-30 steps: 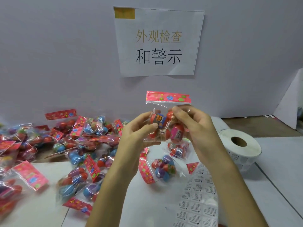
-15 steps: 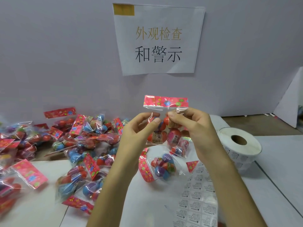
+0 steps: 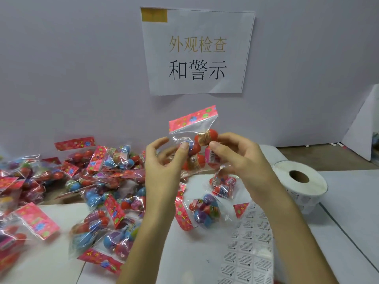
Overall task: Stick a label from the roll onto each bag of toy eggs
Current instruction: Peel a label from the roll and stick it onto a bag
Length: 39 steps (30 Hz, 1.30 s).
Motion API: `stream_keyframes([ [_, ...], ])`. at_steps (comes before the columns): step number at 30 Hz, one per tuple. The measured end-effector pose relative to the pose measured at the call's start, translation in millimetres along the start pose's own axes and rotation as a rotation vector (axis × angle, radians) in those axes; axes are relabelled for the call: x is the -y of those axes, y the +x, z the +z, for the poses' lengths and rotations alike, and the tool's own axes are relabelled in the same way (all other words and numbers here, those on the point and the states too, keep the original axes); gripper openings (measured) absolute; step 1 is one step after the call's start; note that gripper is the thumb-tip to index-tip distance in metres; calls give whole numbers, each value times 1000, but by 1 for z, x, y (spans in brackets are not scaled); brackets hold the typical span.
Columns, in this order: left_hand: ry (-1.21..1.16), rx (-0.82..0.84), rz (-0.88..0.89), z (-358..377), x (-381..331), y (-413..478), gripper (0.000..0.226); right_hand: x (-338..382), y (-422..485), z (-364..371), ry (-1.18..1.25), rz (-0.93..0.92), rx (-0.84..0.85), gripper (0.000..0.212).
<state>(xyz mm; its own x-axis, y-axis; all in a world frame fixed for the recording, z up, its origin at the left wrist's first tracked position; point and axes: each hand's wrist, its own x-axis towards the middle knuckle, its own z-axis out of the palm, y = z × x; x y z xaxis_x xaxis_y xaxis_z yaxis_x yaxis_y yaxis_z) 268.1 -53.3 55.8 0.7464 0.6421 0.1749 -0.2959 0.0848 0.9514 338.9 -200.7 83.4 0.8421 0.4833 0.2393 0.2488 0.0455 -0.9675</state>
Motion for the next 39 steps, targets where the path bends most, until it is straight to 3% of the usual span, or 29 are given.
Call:
stream_keyframes([
  [5, 147, -165, 273, 2, 0, -6, 20, -2, 2, 2, 134, -24, -109, 16],
  [7, 144, -114, 301, 0, -6, -5, 7, -1, 3, 0, 87, -98, -116, 22],
  [12, -176, 210, 2, 4, -20, -9, 72, 2, 0, -2, -55, -341, -175, 29],
  [17, -176, 380, 65, 9, -20, -11, 93, 7, -6, 9, -345, -525, -376, 31],
  [18, -132, 395, 112, 10, -18, -12, 92, 7, -7, 13, -360, -535, -391, 33],
  [21, -72, 390, 232, 12, -18, -15, 58, 9, -11, 25, -374, -548, -291, 41],
  [25, -107, 259, 200, 9, -22, -12, 41, 10, -13, 32, -323, -550, -77, 45],
  [29, -129, 107, 96, 1, -20, -8, 31, 13, -14, 27, -179, -518, 7, 39],
  [32, -175, 39, -9, -3, -18, -5, 29, 10, -10, 24, -148, -445, -118, 31],
  [36, -172, 23, -72, -3, -19, -2, 32, -1, -1, 19, -181, -191, -290, 24],
  [39, -161, 56, -94, -2, -19, -2, 31, -6, 4, 13, -32, 29, -178, 32],
])
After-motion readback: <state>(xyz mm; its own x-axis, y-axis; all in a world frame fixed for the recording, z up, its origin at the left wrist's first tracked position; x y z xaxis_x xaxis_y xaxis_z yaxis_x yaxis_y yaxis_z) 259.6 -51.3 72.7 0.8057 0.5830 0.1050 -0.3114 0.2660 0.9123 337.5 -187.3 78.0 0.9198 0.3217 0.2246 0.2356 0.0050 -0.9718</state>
